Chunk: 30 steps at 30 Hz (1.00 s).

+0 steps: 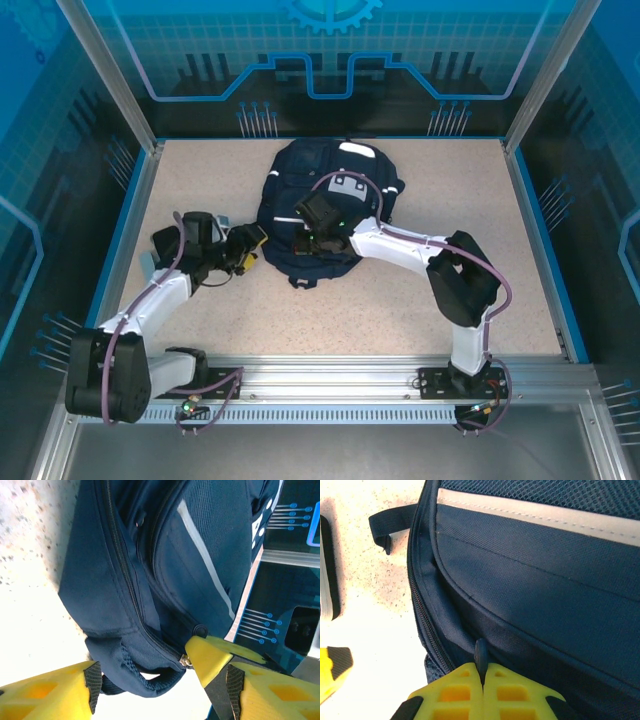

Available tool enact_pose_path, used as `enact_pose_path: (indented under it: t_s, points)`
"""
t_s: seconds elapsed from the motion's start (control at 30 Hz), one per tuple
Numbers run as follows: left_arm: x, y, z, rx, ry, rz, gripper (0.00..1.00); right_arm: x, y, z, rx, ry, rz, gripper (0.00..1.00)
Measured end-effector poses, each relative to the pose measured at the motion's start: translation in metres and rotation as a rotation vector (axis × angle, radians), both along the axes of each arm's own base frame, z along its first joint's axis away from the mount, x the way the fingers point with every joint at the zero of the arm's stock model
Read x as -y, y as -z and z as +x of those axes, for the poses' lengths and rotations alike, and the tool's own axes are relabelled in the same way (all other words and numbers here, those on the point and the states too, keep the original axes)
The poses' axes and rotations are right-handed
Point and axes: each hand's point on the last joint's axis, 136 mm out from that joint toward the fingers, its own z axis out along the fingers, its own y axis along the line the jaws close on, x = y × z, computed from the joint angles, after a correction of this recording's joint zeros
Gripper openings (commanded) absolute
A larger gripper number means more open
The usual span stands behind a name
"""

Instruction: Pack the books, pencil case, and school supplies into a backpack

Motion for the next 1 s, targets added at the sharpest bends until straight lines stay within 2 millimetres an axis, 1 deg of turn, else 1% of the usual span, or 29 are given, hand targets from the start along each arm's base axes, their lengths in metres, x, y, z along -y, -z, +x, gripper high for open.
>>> enact_pose_path:
  t_s: [0.1, 0.37, 0.6, 0.77, 0.9, 0.97, 1.0]
  points:
    - [0.007, 0.008, -0.001, -0.027, 0.005, -0.014, 0.66, -0.003, 0.000, -0.003, 0.004, -0.009, 0.005, 0.00]
    - [0.017, 0.039, 0.004, -0.115, 0.003, -0.029, 0.60, -0.004, 0.005, -0.017, -0.010, -0.030, 0.021, 0.00]
    - [0.018, 0.062, 0.012, -0.161, -0.013, -0.027, 0.52, -0.006, 0.004, -0.021, -0.020, -0.031, 0.043, 0.00]
    - [0.020, 0.068, 0.020, -0.163, -0.014, -0.029, 0.53, -0.005, 0.007, -0.023, -0.024, -0.031, 0.047, 0.00]
    - [0.022, 0.071, 0.021, -0.164, -0.010, -0.030, 0.57, -0.004, 0.010, -0.025, -0.035, -0.033, 0.048, 0.00]
    - [0.023, 0.071, 0.023, -0.164, -0.006, -0.030, 0.57, -0.004, 0.011, -0.026, -0.038, -0.035, 0.048, 0.00]
    - [0.024, 0.071, 0.023, -0.165, -0.005, -0.030, 0.55, -0.004, 0.011, -0.026, -0.038, -0.036, 0.048, 0.00]
